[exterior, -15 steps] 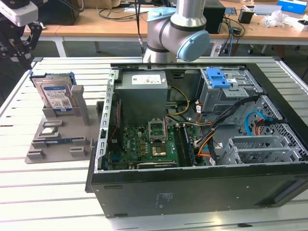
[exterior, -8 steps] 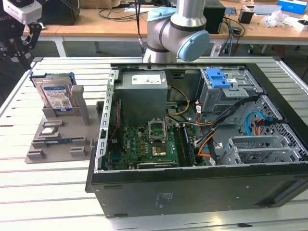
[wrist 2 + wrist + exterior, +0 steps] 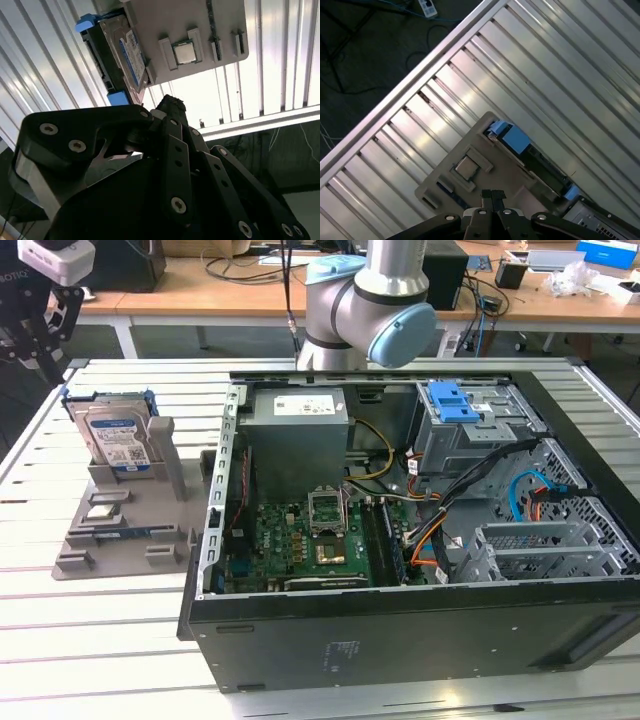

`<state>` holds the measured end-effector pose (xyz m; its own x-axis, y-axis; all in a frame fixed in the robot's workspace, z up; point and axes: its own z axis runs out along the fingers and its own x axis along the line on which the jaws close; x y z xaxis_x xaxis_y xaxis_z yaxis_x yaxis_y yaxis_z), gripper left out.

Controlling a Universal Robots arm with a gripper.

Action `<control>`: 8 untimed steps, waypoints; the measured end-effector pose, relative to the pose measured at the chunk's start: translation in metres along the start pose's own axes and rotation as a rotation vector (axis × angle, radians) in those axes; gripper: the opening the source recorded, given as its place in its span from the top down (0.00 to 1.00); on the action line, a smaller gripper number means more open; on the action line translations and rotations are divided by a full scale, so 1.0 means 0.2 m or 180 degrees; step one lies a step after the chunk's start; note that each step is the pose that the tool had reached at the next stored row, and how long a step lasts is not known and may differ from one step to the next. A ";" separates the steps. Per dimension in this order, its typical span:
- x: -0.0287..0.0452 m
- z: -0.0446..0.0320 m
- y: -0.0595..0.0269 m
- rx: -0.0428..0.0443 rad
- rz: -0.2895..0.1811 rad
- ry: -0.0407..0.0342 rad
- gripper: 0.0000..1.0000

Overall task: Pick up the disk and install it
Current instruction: 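Pick up the disk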

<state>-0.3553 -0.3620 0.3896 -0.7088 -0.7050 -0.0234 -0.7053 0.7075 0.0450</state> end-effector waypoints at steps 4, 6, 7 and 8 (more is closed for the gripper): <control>0.000 0.000 0.000 -0.0005 -0.0205 0.0010 0.90; 0.000 0.000 0.000 -0.0007 -0.0291 0.0013 0.90; 0.000 0.000 0.000 -0.0008 -0.0329 0.0015 0.90; 0.000 0.000 0.000 -0.0008 -0.0364 0.0017 0.90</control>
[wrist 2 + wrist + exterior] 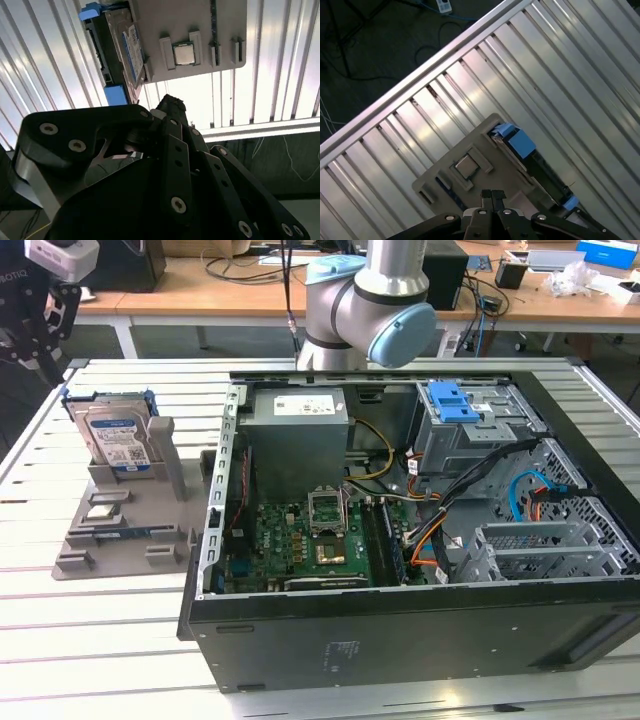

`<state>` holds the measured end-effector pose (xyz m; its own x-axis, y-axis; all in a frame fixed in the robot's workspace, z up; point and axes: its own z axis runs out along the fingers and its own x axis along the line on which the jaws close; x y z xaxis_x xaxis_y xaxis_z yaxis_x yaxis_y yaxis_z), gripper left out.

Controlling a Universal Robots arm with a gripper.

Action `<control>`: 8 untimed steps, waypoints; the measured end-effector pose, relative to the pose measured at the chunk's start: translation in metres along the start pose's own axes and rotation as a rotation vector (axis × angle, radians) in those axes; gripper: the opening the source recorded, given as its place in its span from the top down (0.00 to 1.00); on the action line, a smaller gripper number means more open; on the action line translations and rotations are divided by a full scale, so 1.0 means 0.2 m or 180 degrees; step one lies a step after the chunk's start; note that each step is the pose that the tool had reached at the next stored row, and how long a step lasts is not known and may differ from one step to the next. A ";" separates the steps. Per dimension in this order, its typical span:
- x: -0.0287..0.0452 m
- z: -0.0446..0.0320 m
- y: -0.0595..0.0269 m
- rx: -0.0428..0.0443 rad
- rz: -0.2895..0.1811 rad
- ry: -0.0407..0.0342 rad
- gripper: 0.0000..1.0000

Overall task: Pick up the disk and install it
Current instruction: 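Pick up the disk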

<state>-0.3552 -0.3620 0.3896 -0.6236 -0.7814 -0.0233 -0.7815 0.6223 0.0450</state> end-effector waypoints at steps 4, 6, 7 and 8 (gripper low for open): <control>0.000 0.000 0.000 -0.0004 -0.0169 0.0008 0.90; 0.000 0.000 0.000 -0.0006 -0.0265 0.0012 0.90; 0.000 0.000 0.000 -0.0007 -0.0301 0.0013 0.90; 0.000 0.000 0.000 -0.0009 -0.0365 0.0016 0.90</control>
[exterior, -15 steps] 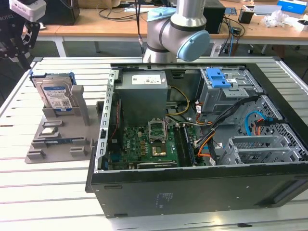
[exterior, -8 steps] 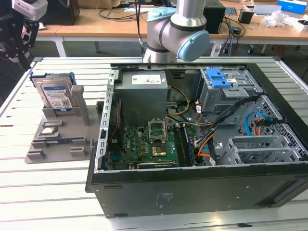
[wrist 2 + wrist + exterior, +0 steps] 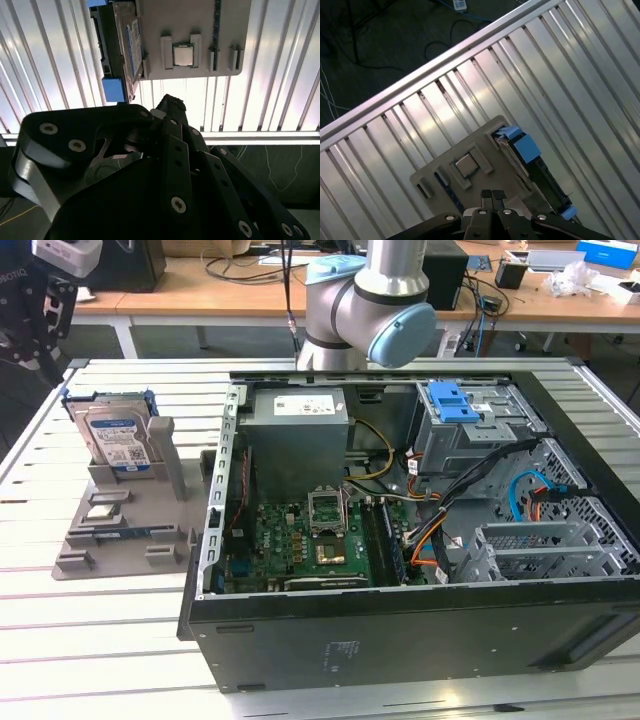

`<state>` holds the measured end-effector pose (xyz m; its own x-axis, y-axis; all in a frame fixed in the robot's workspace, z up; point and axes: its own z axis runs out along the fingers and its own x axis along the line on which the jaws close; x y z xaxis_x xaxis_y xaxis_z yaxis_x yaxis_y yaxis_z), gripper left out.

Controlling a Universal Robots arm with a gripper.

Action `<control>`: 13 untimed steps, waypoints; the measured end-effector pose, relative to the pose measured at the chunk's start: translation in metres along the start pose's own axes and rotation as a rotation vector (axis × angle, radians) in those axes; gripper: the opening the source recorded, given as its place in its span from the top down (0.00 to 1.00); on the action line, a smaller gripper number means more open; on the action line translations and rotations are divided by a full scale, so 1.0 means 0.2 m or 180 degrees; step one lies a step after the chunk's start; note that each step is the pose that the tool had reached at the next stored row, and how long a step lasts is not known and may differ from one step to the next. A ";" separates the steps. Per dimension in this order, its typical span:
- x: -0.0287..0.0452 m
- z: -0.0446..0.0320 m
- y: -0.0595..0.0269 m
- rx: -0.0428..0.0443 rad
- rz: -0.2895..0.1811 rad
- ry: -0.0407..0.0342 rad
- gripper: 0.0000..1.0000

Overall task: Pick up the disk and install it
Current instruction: 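Pick up the disk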

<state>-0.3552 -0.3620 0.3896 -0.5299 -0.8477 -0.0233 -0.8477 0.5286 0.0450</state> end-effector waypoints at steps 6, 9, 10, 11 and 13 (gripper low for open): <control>0.000 0.000 0.000 -0.0009 -0.0384 0.0017 0.90; 0.000 0.000 0.000 -0.0013 -0.0556 0.0025 0.90; 0.000 0.000 0.000 -0.0014 -0.0610 0.0028 0.90; 0.000 0.000 0.000 -0.0015 -0.0645 0.0029 0.90; 0.000 0.000 0.000 -0.0017 -0.0726 0.0033 0.90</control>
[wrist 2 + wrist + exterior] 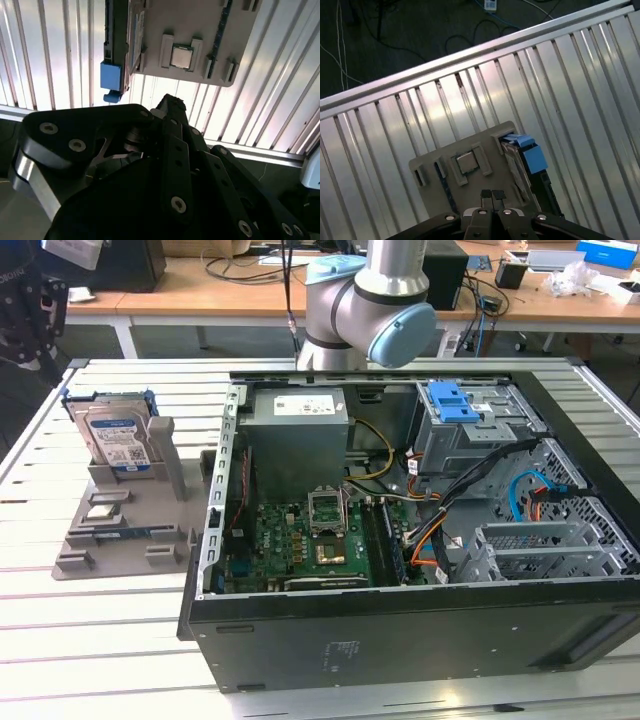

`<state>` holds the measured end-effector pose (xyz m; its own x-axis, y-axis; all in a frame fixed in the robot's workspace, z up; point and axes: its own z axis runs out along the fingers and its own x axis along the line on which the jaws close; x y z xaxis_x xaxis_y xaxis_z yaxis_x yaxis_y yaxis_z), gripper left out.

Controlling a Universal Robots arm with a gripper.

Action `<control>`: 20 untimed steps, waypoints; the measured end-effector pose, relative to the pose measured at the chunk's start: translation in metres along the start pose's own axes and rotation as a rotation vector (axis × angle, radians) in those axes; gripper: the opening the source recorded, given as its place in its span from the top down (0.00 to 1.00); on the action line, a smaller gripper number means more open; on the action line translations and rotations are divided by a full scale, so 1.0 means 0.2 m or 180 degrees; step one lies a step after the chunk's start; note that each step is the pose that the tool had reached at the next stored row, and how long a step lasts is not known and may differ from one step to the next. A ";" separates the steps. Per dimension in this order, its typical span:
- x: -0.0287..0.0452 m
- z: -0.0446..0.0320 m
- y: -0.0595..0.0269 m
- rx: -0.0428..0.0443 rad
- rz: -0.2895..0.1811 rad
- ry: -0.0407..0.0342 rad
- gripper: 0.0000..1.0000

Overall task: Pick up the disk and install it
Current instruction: 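Pick up the disk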

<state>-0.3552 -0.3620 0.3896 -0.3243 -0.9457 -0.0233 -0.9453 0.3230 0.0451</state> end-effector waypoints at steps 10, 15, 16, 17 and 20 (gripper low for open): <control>0.000 0.000 0.000 -0.0010 -0.0448 0.0020 0.90; 0.000 0.000 0.000 -0.0016 -0.0681 0.0031 0.90; 0.000 0.000 0.000 -0.0017 -0.0711 0.0032 0.90; 0.000 0.000 0.000 -0.0017 -0.0754 0.0034 0.90; 0.000 0.000 0.000 -0.0020 -0.0882 0.0040 0.90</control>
<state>-0.3552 -0.3620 0.3896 -0.0529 -0.9983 -0.0233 -0.9976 0.0518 0.0450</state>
